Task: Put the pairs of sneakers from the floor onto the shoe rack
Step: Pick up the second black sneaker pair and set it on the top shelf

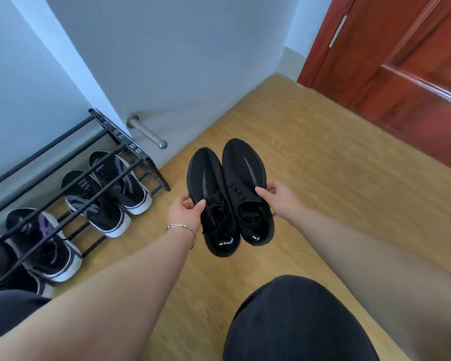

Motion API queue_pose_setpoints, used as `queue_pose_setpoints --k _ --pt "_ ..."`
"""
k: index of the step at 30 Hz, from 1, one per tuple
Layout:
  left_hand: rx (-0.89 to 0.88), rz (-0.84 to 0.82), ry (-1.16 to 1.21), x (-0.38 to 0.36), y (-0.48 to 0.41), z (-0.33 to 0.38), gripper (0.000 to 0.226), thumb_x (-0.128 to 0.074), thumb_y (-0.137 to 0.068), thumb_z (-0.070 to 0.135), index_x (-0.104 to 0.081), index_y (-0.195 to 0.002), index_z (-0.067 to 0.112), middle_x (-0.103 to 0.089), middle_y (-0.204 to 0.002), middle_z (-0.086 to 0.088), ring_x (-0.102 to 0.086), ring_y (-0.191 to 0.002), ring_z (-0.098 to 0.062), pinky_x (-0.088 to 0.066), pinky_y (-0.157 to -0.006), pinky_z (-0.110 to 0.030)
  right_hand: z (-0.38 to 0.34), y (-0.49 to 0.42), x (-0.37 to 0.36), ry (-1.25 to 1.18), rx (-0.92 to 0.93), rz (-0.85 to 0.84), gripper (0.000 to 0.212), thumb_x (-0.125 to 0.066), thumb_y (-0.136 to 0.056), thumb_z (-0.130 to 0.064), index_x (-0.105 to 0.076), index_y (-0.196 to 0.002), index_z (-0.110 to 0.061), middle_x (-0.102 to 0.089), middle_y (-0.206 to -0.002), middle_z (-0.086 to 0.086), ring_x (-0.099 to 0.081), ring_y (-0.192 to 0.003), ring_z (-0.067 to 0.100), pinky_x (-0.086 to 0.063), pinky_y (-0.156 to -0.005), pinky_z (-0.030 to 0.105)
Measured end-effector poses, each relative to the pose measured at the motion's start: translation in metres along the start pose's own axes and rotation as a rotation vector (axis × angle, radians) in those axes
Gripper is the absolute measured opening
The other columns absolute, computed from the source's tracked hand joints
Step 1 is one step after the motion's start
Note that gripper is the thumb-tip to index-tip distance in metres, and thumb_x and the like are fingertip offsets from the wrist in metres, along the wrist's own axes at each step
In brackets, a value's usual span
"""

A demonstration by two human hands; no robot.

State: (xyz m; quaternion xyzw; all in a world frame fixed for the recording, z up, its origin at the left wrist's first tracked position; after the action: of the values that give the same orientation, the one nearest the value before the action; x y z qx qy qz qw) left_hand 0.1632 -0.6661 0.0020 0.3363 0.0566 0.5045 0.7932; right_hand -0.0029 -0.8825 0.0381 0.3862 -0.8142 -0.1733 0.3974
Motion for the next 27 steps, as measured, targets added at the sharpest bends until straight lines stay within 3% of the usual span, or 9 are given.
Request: queue_pose_setpoints --k 5,10,13,22,27 --pt "-0.055 0.032 0.027 0.025 0.014 0.039 0.053 -0.075 -0.085 0.03 -0.056 -0.134 0.024 -0.069 -0.106 0.003 -0.073 -0.09 -0.021 -0.062 -0.084 -0.045 -0.052 0.017 0.018 0.038 0.067 0.019 0.05 -0.057 -0.096 -0.051 -0.053 -0.127 -0.013 -0.062 -0.11 0.002 -0.064 -0.101 0.029 -0.057 -0.086 0.048" --pt "-0.08 0.095 0.071 0.066 0.018 0.058 0.058 -0.076 -0.086 0.03 -0.054 -0.139 0.021 -0.067 -0.116 -0.001 -0.071 -0.096 -0.023 -0.061 -0.086 -0.046 -0.097 0.029 0.006 0.033 0.128 0.012 0.043 -0.059 -0.095 -0.049 -0.056 -0.12 -0.014 -0.063 -0.108 0.002 -0.064 -0.097 0.025 -0.058 -0.086 0.048" --pt "-0.073 0.143 0.1 0.101 0.021 0.056 0.055 -0.076 -0.086 0.028 -0.055 -0.137 0.021 -0.066 -0.115 0.0 -0.07 -0.099 -0.025 -0.059 -0.09 -0.046 -0.12 0.036 -0.018 0.026 0.146 -0.021 0.042 -0.06 -0.095 -0.047 -0.057 -0.118 -0.013 -0.063 -0.102 0.0 -0.064 -0.089 0.021 -0.061 -0.084 0.048" --pt "-0.015 0.321 0.163 0.205 0.03 0.031 0.053 -0.075 -0.087 0.027 -0.056 -0.135 0.022 -0.068 -0.112 -0.002 -0.071 -0.09 -0.022 -0.062 -0.083 -0.048 -0.19 0.054 -0.106 0.112 0.259 -0.16 0.036 -0.061 -0.095 -0.046 -0.058 -0.113 -0.014 -0.065 -0.106 0.003 -0.066 -0.093 0.021 -0.062 -0.082 0.048" --pt "0.022 0.395 0.201 0.252 0.026 0.015 0.054 -0.077 -0.083 0.03 -0.057 -0.133 0.024 -0.07 -0.112 0.0 -0.072 -0.094 -0.024 -0.061 -0.087 -0.046 -0.224 0.06 -0.151 0.147 0.312 -0.228 0.036 -0.06 -0.096 -0.044 -0.058 -0.115 -0.013 -0.065 -0.106 0.003 -0.066 -0.095 0.022 -0.062 -0.075 0.042"
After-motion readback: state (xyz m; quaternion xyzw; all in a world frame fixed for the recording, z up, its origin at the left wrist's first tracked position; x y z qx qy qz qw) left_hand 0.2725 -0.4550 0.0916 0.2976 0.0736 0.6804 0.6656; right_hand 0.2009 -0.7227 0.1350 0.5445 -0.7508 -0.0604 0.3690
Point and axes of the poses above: each hand's wrist, its own y-axis away from the middle knuckle, its own x-axis out of the back of the hand, z = x × y, the point moved 7 cm from there along -y, towards the middle knuckle
